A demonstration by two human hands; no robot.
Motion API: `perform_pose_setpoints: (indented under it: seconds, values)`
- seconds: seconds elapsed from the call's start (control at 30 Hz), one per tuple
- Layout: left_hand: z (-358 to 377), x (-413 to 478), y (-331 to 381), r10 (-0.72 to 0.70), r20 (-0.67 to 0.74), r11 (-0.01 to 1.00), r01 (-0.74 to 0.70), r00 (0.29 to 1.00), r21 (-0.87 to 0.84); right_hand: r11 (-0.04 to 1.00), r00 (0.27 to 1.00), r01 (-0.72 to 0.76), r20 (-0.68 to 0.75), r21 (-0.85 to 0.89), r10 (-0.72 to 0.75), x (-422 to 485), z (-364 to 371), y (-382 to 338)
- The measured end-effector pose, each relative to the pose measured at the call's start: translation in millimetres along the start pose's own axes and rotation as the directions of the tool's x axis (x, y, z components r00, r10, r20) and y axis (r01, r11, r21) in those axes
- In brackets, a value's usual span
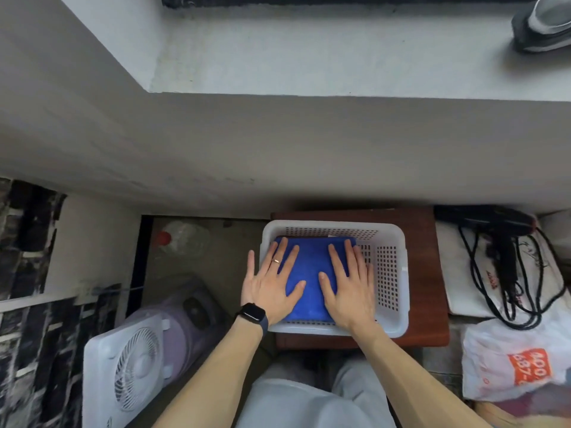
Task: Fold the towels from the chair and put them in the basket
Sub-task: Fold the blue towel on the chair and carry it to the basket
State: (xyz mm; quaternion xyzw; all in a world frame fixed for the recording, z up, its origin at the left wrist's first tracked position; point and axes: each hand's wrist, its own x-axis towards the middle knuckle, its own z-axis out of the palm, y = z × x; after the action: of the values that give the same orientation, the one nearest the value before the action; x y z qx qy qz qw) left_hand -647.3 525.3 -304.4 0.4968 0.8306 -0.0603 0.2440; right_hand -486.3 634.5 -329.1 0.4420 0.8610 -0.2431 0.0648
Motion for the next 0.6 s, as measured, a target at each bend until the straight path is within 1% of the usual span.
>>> perform_pose_setpoints:
  seconds: [0.27,0.33,0.4,0.53,0.6]
  values:
    - [18,17,3,0.004,-0.089,1.000,-0.003,0.996,0.017,0.995,0.998,-0.049,0.049,0.083,0.045,7,21,10]
    - [19,19,6,-0.011,-0.080,1.000,0.013,0.997,0.016,0.994,0.998,-0.040,0.050,0.102,0.035,9,22,11]
    - [18,20,7,-0.029,-0.067,0.999,0.031,0.997,0.017,0.996,0.998,-0.037,0.058,0.085,0.032,10,20,11]
    - [13,17,8,-0.039,-0.004,0.996,0.039,0.999,0.082,0.998,0.994,-0.034,0.106,0.054,0.028,10,13,8]
    - [9,14,9,-0.054,-0.016,0.996,0.055,0.998,0.067,0.998,0.989,-0.018,0.145,0.060,0.009,10,6,7]
